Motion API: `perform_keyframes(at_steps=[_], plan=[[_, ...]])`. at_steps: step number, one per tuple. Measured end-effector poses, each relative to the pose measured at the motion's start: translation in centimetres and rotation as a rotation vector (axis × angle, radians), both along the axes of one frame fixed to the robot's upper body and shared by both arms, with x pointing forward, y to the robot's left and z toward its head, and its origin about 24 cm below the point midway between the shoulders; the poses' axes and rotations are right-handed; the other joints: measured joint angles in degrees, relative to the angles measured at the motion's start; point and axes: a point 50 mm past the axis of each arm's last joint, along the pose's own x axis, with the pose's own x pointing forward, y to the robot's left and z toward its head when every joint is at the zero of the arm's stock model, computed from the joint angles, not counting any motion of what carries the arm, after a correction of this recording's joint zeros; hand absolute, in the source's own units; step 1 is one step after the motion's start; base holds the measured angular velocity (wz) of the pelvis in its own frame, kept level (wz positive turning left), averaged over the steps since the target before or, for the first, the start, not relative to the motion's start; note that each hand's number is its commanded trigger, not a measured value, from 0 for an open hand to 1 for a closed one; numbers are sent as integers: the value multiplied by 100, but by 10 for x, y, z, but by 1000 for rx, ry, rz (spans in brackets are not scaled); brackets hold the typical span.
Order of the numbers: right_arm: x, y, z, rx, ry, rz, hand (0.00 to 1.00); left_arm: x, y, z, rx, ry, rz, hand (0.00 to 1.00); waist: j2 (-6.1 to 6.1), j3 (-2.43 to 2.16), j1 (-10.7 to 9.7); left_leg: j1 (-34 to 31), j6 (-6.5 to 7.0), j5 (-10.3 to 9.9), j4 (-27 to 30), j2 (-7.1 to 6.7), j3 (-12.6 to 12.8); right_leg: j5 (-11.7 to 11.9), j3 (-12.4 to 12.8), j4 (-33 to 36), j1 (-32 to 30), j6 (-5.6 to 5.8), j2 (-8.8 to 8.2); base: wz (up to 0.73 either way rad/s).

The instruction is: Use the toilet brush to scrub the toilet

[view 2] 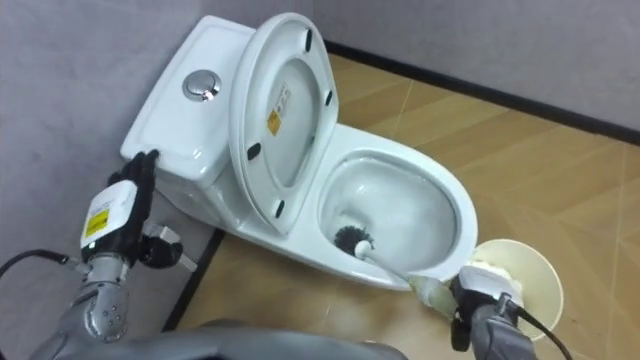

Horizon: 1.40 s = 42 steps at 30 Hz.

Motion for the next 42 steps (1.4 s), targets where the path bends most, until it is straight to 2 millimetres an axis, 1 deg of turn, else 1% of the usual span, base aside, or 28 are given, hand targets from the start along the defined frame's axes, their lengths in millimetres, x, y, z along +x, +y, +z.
perform_keyframes(at_steps=[2,4,5,7,10,11,12,13,14,16,18,19,21,24,26,27,28,29,30,31,32,33,34,36,37,39,41,42], plan=[[-3,-2,-1,6,18,-23,100,-7,5,-1,10,9,16,0,-21,2,18,16,0,0,2,0,-12,-1,-33,3,33,2,-9,10],[-3,-3,-1,15,23,-45,100,-12,7,-2,16,17,32,0,-35,10,25,35,0,0,5,-14,-58,-6,-144,-2,91,10,-24,19],[-11,-5,-3,24,38,-76,100,-16,7,-4,19,20,40,0,-74,26,45,51,0,0,4,-20,-88,-25,-158,-7,128,27,-25,20],[-15,-5,-4,38,42,-119,100,-23,8,-7,21,30,62,0,-102,19,121,71,0,0,6,-64,-125,-40,-170,-10,162,35,-28,13],[-22,-2,-7,64,53,-184,100,-44,15,-15,40,83,112,0,-144,-1,124,87,0,-1,19,-82,-166,-69,-186,-3,191,42,-34,7],[-24,-3,-8,71,57,-207,100,-52,18,-21,48,122,128,0,-142,-2,123,93,0,-1,17,-83,-179,-73,-175,-5,198,45,-36,4],[-26,-3,-8,75,61,-224,100,-56,19,-24,51,141,138,0,-140,-3,119,98,0,-4,15,-83,-180,-77,-156,-7,197,43,-37,3],[-30,-4,-10,82,73,-255,100,-63,22,-28,52,173,167,0,-122,-14,120,104,-3,-16,11,-76,-187,-81,-147,-7,196,41,-34,5],[-34,-5,-10,98,80,-303,100,-70,23,-31,47,198,204,0,-89,-35,117,103,-3,-38,10,-75,-217,-83,-160,-7,199,41,-28,8],[-39,-5,-11,117,79,-364,100,-80,26,-38,40,244,249,0,-75,-47,116,106,3,-56,10,-76,-223,-87,-178,1,208,48,-28,6],[-47,-5,-13,145,80,-457,100,-94,29,-45,24,322,297,0,-88,-32,99,163,8,-80,4,-78,-217,-92,-161,4,259,57,-29,-2],[-49,-5,-13,152,79,-485,100,-98,30,-48,17,344,309,0,-82,-31,93,185,8,-84,-2,-80,-214,-95,-156,4,275,61,-28,-3],[-54,-2,-15,174,74,-558,100,-109,30,-54,-23,416,363,0,-79,-28,4,205,12,-90,-6,-83,-206,-100,-155,2,295,69,-29,0],[-59,-1,-15,203,53,-650,100,-120,26,-61,-81,476,429,0,-59,-27,-79,260,20,-95,-25,-82,-157,-100,-133,10,328,72,-25,-6],[-61,-1,-15,218,29,-716,100,-129,24,-67,-138,532,479,0,-41,-19,-200,295,23,-104,-48,-74,-110,-102,-77,7,338,74,-38,-11],[-62,-1,-15,222,22,-730,100,-130,24,-68,-150,541,491,0,-40,-18,-232,296,22,-106,-50,-71,-106,-102,-67,9,336,74,-37,-10],[-63,-2,-15,229,8,-768,100,-131,24,-70,-167,560,502,0,-19,-9,-270,322,20,-114,-64,-64,-74,-102,26,9,333,74,-22,-21],[-69,-3,-15,228,2,-808,100,-132,24,-72,-176,584,509,0,-20,-13,-298,390,20,-115,-112,-43,4,-104,153,12,335,70,-10,-26],[-69,-4,-15,225,-4,-822,100,-133,24,-74,-182,598,515,0,-6,-13,-332,414,21,-116,-127,-8,29,-105,204,13,340,68,-5,-31],[-71,-4,-16,224,-21,-859,100,-137,24,-77,-190,631,529,0,16,-5,-388,458,22,-126,-143,3,109,-107,291,23,345,66,2,-34],[-73,-4,-16,220,-31,-895,100,-134,24,-79,-205,646,536,0,19,-8,-425,492,21,-156,-148,7,186,-107,378,26,344,64,21,-32],[-75,-3,-16,219,-36,-907,100,-134,24,-80,-211,649,544,0,16,-8,-474,499,20,-164,-147,9,202,-108,407,26,343,62,37,-29],[-75,-1,-17,223,-51,-934,100,-133,24,-81,-225,655,554,0,11,-7,-553,515,19,-183,-146,12,248,-107,492,26,330,59,75,-26],[-82,1,-17,229,-62,-947,100,-129,21,-83,-233,660,552,0,20,-4,-670,589,22,-237,-147,31,377,-104,648,28,341,55,98,-34],[-83,1,-17,231,-63,-947,100,-128,21,-83,-236,659,550,0,22,-5,-693,597,21,-250,-148,39,416,-104,692,29,346,55,106,-35],[-85,8,-19,242,-59,-943,100,-119,21,-83,-240,644,542,0,27,-1,-730,658,21,-296,-158,89,554,-103,906,87,340,54,140,-35],[-85,13,-20,246,-58,-948,100,-112,20,-83,-245,629,535,0,32,-1,-748,690,22,-338,-155,104,683,-105,1106,122,303,52,167,-34],[-86,15,-21,243,-59,-948,100,-108,20,-83,-249,620,529,0,37,-2,-805,685,31,-354,-155,108,740,-104,1141,127,281,53,170,-26]])
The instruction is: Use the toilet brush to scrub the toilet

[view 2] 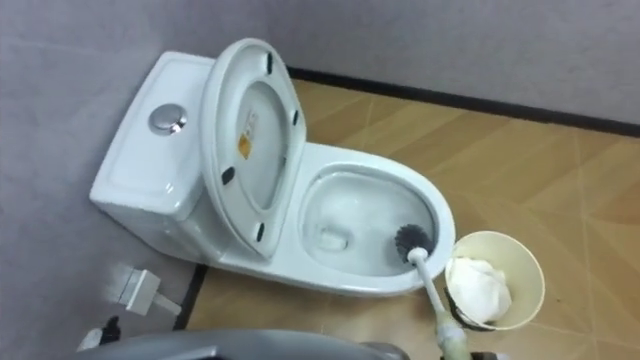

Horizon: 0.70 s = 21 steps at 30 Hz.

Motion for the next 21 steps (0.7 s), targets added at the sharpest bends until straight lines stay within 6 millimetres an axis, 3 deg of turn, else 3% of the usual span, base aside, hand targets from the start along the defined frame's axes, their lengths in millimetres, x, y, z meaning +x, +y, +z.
perform_keyframes(at_steps=[4,9,14,21], plan=[[-3,1,0,-8,-2,13,100,5,-2,-1,-20,-3,-5,0,15,-3,-66,29,13,-36,-3,46,246,2,251,86,-108,4,15,-34],[0,2,0,-14,-8,44,100,5,-7,-4,-62,32,-13,0,135,-21,-177,104,9,-153,-1,117,535,8,470,202,-209,11,83,-28],[6,6,0,-15,-39,47,100,5,-9,-5,-85,39,-11,0,216,-54,-347,87,8,-162,-4,132,616,8,532,286,-347,11,98,-14],[23,6,5,-105,-118,135,100,19,-13,-4,-113,-14,-17,0,275,-43,-370,94,8,-162,-20,125,832,10,799,306,-466,16,128,-17]])
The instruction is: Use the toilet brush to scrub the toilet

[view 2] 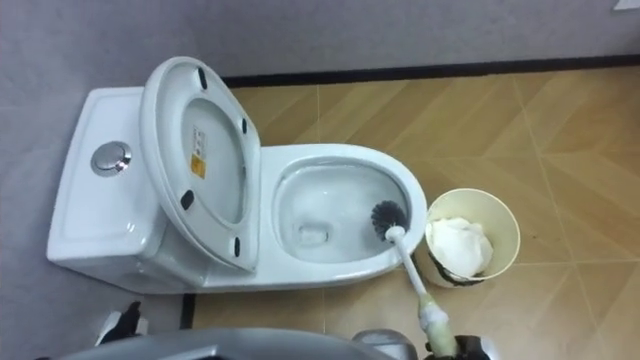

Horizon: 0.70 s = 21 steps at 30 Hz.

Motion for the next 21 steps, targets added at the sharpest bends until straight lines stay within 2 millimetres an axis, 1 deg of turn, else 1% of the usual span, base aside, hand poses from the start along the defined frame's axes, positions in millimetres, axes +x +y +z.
perform_keyframes(at_steps=[4,6,11,15,18,21], plan=[[17,-5,9,-90,-111,26,100,7,-3,1,-13,-22,-23,0,-11,0,6,-3,3,0,-39,-9,62,12,102,-12,-47,20,17,-13],[30,-8,17,-149,-192,26,100,10,-5,1,-24,-38,-23,0,-26,4,17,-52,4,1,-41,-2,114,26,140,0,-127,24,31,-12],[53,-8,33,-225,-373,34,100,8,-7,0,-53,-49,-3,0,-43,17,0,-139,0,3,-31,17,161,97,149,-56,-195,-3,62,-7],[63,-8,42,-260,-478,24,100,8,-8,1,-64,-62,-9,0,-38,19,7,-186,-2,4,-26,22,159,116,137,-143,-198,-6,63,0],[66,-8,44,-264,-505,17,100,8,-8,1,-64,-63,-26,0,-43,26,27,-196,-2,5,-26,20,158,117,133,-158,-202,-5,60,0],[71,-7,46,-258,-535,4,100,8,-9,1,-79,-74,-5,0,-62,38,37,-202,-2,5,-27,20,157,117,133,-168,-201,-5,60,0]])
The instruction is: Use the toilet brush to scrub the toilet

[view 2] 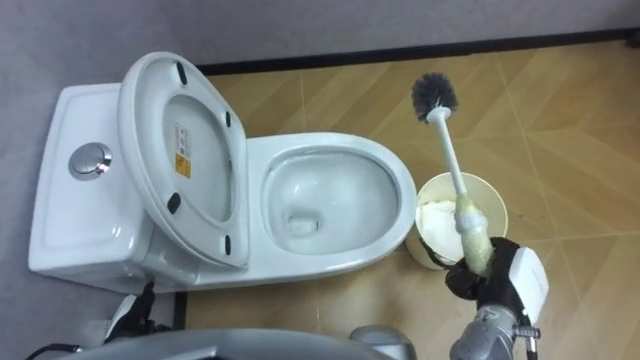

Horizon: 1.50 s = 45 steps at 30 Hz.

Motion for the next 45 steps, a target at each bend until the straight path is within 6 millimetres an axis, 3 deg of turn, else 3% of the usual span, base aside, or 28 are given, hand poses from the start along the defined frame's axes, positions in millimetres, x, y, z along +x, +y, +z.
perform_keyframes(at_steps=[6,7,8,9,17,26,35,45], plan=[[4,1,2,27,-54,-48,100,1,-1,0,-7,-8,-8,0,-68,32,3,-5,0,0,0,2,-9,9,-11,-60,9,-2,1,0],[5,0,2,38,-59,-62,71,1,-1,0,-8,-7,-10,0,-80,33,1,-10,0,0,0,4,-8,23,-11,-58,15,0,2,0],[5,0,2,46,-64,-72,5,1,-1,0,-6,-7,-14,0,-89,36,-1,-11,0,0,0,5,-9,32,-9,-69,23,2,3,0],[2,0,0,61,-63,-91,0,1,0,0,-4,-7,-14,0,-95,36,1,-1,0,0,0,6,-9,38,-10,-77,41,3,4,0],[-14,1,-11,130,3,-155,0,0,1,1,-1,-8,-16,0,-71,9,-5,14,0,0,5,46,-31,97,-33,-153,105,2,10,1],[-16,0,-13,174,1,-203,0,1,1,1,-3,-14,-18,0,-69,32,-6,95,0,-1,3,46,-38,108,-43,-157,194,6,10,0],[-19,-1,-15,190,8,-237,0,0,1,1,-5,-16,-19,0,-22,15,-7,85,-1,-1,-3,36,-48,109,-57,-157,190,5,17,0],[-19,-1,-15,191,9,-237,0,-2,2,1,-5,-14,-17,0,-62,-19,-6,90,-1,-1,0,31,-49,109,-69,-159,194,5,15,0]])
